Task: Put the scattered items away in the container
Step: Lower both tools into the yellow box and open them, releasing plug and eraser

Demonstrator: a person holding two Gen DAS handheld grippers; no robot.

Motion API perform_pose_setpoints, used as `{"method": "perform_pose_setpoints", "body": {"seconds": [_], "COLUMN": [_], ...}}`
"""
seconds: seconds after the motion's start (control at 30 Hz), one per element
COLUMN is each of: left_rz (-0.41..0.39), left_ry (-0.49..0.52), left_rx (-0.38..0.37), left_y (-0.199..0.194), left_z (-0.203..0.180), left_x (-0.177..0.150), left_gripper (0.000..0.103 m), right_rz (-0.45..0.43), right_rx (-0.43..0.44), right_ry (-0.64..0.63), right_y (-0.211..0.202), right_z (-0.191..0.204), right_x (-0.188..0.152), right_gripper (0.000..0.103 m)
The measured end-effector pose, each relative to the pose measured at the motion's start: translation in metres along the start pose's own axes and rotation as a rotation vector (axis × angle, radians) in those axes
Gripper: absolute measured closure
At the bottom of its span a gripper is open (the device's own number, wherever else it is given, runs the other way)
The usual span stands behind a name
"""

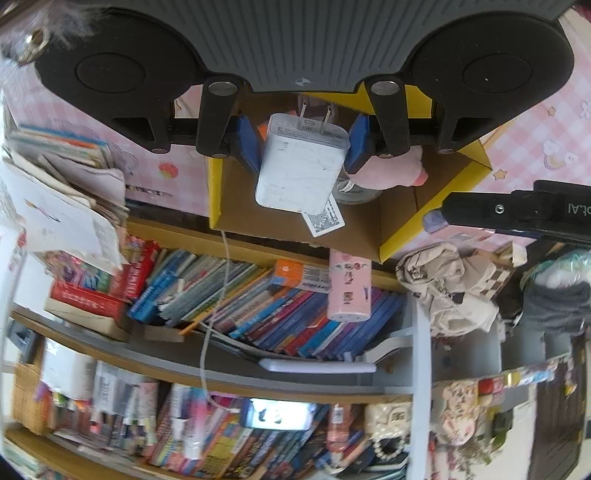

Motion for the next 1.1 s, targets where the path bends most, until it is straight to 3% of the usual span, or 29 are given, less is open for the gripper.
{"method": "perform_pose_setpoints", "body": {"seconds": [0.13, 0.6, 0.93, 1.1], "left_rz": [0.007, 0.148, 0.171, 0.164], "left_ry": [0.025, 0.061, 0.075, 0.065], "left_rx": [0.032, 0.116, 0.113, 0.110], "left_y": [0.019, 0.072, 0.084, 0.084], "left_z": [-0.001, 0.007, 0.007, 0.007], "left_x": [0.006, -0.006, -0.009, -0.007], "left_gripper": [0.033, 0.032, 0.030, 0.026], "right_rz": [0.024, 0.197, 0.214, 0.211], "right_rx": [0.041, 0.162, 0.193, 0.186], "right_ry": [-0.043, -0.159, -0.144, -0.110], "right_y": [0.025, 0.097, 0.106, 0.104], "right_z": [0.000, 0.005, 0.001, -0.003], "right_x": [0.005, -0.003, -0.005, -0.006], "right_gripper": [0.056, 0.056, 0.058, 0.048]}}
Point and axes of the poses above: each gripper's, at about its wrist camera, not at the fingertips, and y roughly the way its jaws point, z to its left, x to its top, the point moved 3 cm from there along y, roughly the way its jaws point, and after that the axes turned 4 degrees about -x, right-handed, at the moved point
